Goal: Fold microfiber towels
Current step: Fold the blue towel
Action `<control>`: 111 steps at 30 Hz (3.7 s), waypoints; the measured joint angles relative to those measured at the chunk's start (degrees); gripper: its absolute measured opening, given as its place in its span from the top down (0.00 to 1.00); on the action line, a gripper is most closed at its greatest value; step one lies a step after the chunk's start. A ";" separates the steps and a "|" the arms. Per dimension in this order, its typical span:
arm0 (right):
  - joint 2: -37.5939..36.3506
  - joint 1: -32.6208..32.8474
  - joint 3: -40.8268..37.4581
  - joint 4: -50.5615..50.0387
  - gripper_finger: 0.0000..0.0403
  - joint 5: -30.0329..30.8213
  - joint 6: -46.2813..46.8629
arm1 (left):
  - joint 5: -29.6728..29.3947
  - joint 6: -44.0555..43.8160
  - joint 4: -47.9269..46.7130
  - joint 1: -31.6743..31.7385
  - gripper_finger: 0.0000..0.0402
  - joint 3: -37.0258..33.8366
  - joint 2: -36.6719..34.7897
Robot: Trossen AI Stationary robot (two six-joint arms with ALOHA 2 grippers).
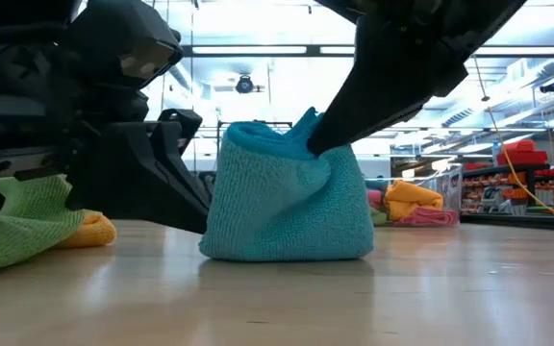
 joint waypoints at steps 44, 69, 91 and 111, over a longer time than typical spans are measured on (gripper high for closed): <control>-0.55 -2.09 -0.07 -1.15 0.96 -0.11 5.02 | 5.16 -10.79 4.04 1.18 0.37 0.15 3.87; -3.74 -7.66 -6.39 5.20 0.96 1.44 1.20 | 5.29 -9.01 3.48 0.92 0.44 0.13 3.96; -2.69 -14.76 -9.77 16.25 0.96 -9.72 -13.01 | 5.38 -6.86 3.39 0.90 0.46 0.07 3.98; 1.08 -16.59 -9.84 16.92 0.95 -10.08 -12.20 | 5.27 -6.89 3.29 0.90 0.48 0.09 4.00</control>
